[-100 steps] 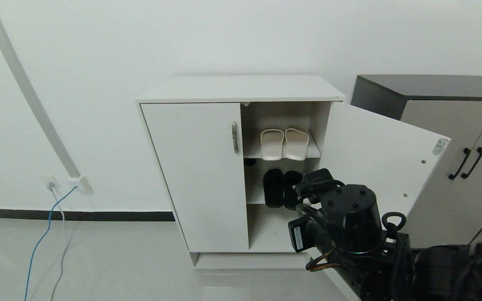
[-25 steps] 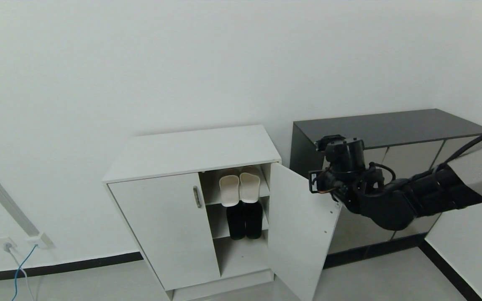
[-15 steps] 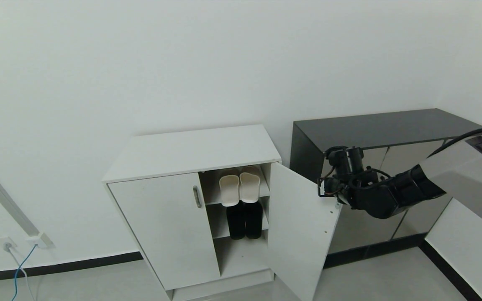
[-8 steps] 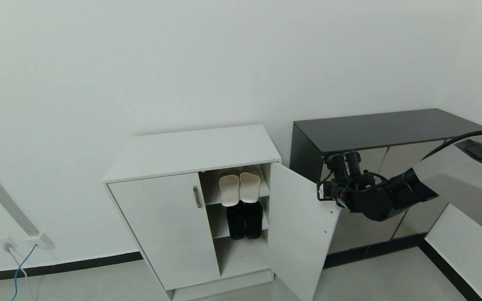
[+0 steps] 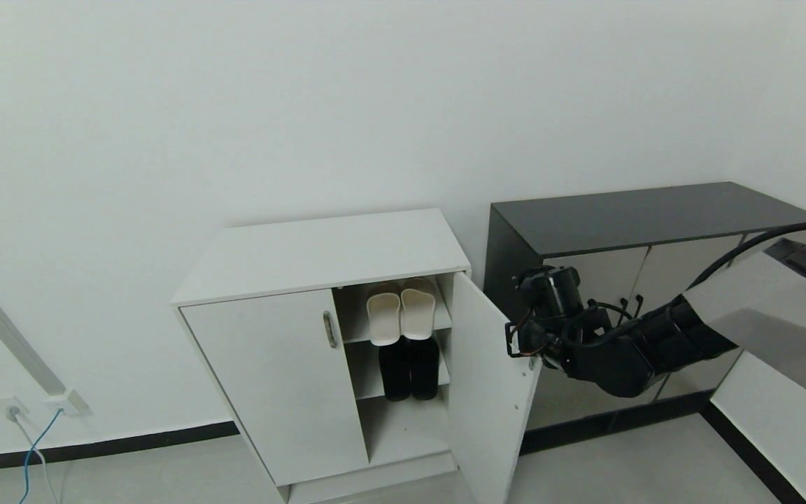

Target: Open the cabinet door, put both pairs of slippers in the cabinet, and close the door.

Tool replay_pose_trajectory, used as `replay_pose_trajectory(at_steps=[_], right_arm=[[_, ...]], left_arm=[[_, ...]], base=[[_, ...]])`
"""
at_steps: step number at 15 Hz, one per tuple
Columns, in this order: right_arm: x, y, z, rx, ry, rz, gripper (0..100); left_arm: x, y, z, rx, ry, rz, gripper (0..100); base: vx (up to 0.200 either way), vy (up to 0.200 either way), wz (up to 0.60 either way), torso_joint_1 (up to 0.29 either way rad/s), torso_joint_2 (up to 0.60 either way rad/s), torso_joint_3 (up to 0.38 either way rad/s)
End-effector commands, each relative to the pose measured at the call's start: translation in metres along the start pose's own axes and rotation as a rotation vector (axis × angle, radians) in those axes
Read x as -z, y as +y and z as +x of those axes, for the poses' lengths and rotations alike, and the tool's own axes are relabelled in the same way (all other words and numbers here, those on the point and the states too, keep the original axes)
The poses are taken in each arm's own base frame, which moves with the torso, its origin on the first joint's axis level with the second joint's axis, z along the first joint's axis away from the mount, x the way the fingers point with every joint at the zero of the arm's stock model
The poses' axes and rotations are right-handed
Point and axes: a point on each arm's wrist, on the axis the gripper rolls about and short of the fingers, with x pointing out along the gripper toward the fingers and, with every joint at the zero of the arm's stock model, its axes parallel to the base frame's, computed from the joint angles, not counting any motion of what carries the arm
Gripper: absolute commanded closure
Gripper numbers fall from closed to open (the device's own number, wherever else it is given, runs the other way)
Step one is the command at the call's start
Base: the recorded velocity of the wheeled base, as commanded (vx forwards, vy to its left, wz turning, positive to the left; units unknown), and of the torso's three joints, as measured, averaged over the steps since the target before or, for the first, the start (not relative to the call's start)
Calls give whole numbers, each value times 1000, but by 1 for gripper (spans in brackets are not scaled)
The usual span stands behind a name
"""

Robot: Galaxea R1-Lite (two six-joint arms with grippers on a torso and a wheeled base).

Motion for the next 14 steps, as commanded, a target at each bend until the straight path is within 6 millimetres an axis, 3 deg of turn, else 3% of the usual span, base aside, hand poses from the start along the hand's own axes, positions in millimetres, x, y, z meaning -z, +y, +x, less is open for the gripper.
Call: replay_pose_trajectory(at_steps=[1, 5, 12, 14], right_arm=[[-2, 11, -26, -46, -13, -10, 100], [-5, 9, -49, -80, -63, -4, 100], [-2, 10, -56, -95, -102, -30, 100], [-1, 13, -57, -102, -101, -35, 100]], left_arm=[[0, 0, 0, -1, 2, 0, 100], [0, 0, 0, -1, 0, 0, 100], [0, 0, 0, -1, 0, 0, 100], [0, 0, 0, 1, 0, 0, 100]], base=[[0, 0, 0, 0, 0, 0], [0, 0, 0, 0, 0, 0], [0, 0, 0, 0, 0, 0], [0, 0, 600, -2, 0, 5]])
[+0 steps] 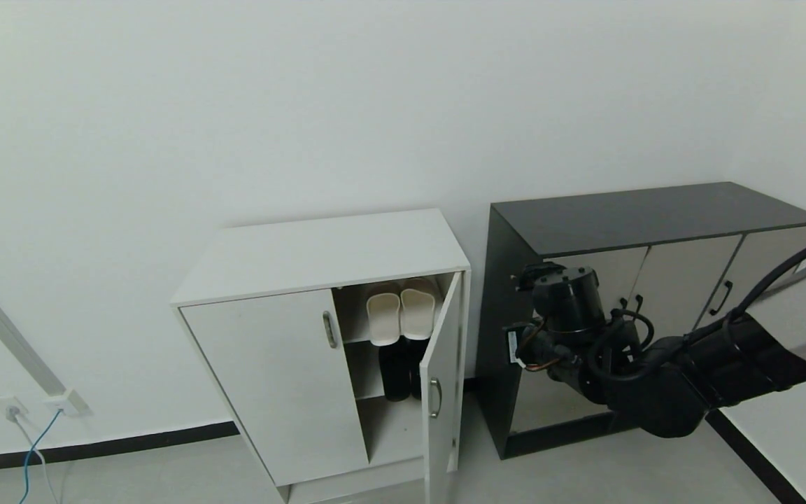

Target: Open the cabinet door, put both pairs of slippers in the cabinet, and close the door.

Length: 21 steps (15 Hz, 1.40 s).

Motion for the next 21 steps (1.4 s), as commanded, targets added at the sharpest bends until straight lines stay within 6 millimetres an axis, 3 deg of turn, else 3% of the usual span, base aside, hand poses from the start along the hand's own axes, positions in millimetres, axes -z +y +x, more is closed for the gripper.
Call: replay_pose_trajectory(at_steps=[1, 6, 12, 18, 21], right_arm=[[0, 1, -2, -6, -1, -1, 100], [4, 2, -3, -11, 12, -8, 100], [14, -3, -4, 3, 3, -57, 100], [30, -18, -29, 14, 57, -101, 100], [43, -27, -44, 20, 102, -124, 100]], left_arm=[[0, 0, 0, -1, 0, 0, 100], [0, 0, 0, -1, 2, 0, 100], [0, 0, 0, -1, -1, 0, 100], [0, 0, 0, 2, 2, 1, 100], [0, 0, 0, 2, 2, 0, 100]], base=[[0, 0, 600, 2, 2, 2], [0, 0, 600, 4, 2, 0], [0, 0, 0, 0, 0, 0], [0, 0, 0, 0, 0, 0], [200, 0, 0, 5, 2, 6]])
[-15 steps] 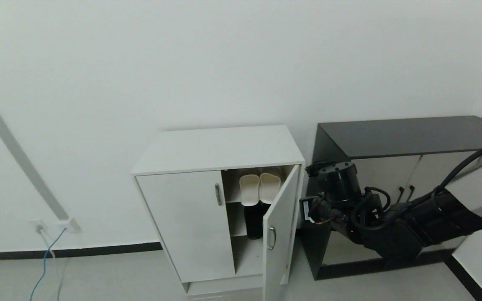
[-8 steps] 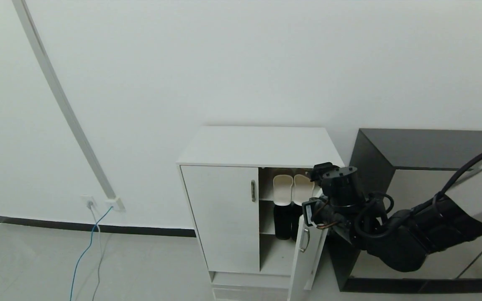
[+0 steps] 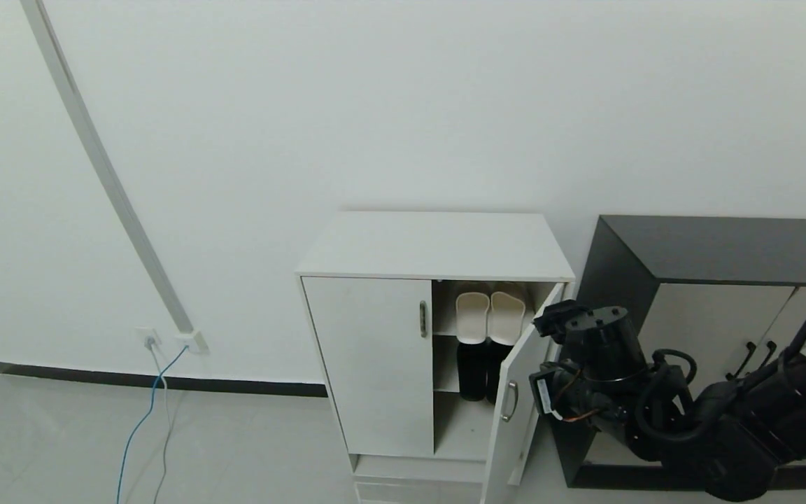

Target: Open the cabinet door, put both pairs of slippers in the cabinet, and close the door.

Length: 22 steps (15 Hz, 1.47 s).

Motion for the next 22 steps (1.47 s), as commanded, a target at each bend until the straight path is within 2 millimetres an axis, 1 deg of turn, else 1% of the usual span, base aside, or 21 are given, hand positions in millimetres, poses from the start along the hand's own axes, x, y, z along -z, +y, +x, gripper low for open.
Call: replay_pose_trajectory(at_steps=[1, 2, 5, 9, 14, 17, 22], right_arm=[[8, -5, -8, 1, 22, -7, 100], [10, -4, -7, 0, 27, -7, 100], [15, 3, 6, -10, 26, -11, 100], [20, 13, 27, -10, 38, -18, 100], [9, 29, 60, -15, -2, -1, 100], [-3, 38, 85, -16, -47, 22, 100], [-10, 43, 119, -4, -85, 50, 100]], left_arm=[[0, 0, 0, 0, 2, -1, 100], [0, 0, 0, 0, 2, -1, 100], [0, 0, 0, -2, 2, -1, 100], [0, 0, 0, -2, 0, -2, 100], [0, 0, 0, -3, -1, -2, 100], [0, 0, 0, -3, -1, -2, 100], [0, 0, 0, -3, 0, -2, 100]], base=[[200, 0, 0, 2, 2, 2], [0, 0, 0, 0, 0, 0], [0, 0, 0, 0, 0, 0], [0, 0, 0, 0, 0, 0], [0, 0, 0, 0, 0, 0], [0, 0, 0, 0, 0, 0], [0, 0, 0, 0, 0, 0]])
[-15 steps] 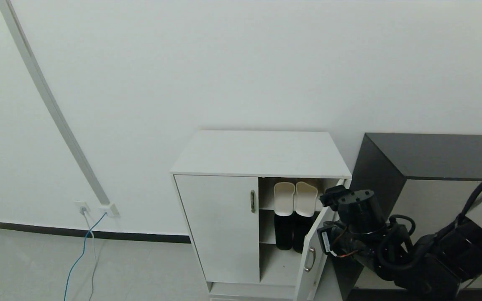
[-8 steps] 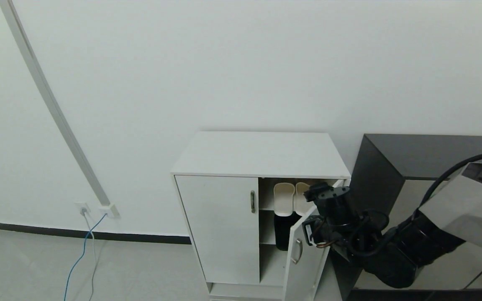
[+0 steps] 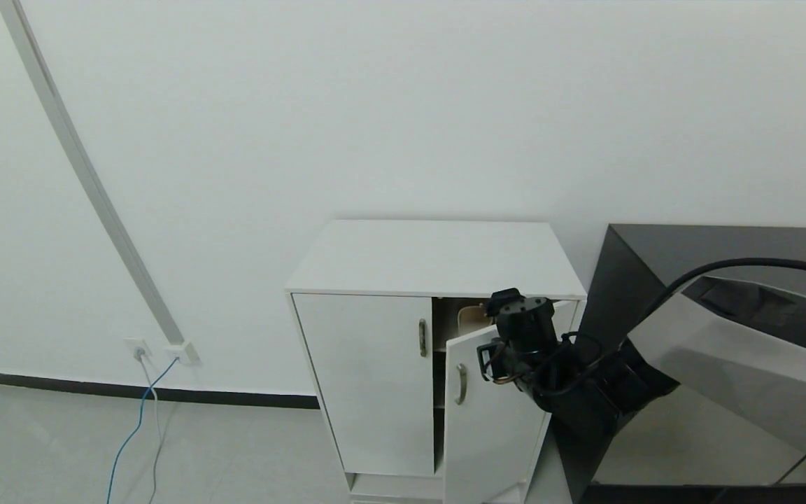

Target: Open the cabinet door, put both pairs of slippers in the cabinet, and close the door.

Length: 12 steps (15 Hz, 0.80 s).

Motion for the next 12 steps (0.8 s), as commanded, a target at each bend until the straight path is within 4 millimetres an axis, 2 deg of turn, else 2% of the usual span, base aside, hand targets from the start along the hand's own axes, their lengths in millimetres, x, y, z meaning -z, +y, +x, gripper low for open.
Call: replay_pose_trajectory(at_steps=[1, 5, 12], right_arm=[[9, 5, 20, 5, 5, 1, 100], [10, 5, 46, 20, -21, 13, 100], [12, -6, 73, 57, -38, 31, 100]], left_arm=[[0, 0, 0, -1, -1, 0, 100], [0, 0, 0, -1, 2, 0, 100], [0, 0, 0, -1, -1, 0, 100]], base=[[0, 0, 0, 0, 0, 0], [0, 0, 0, 0, 0, 0], [0, 0, 0, 0, 0, 0]])
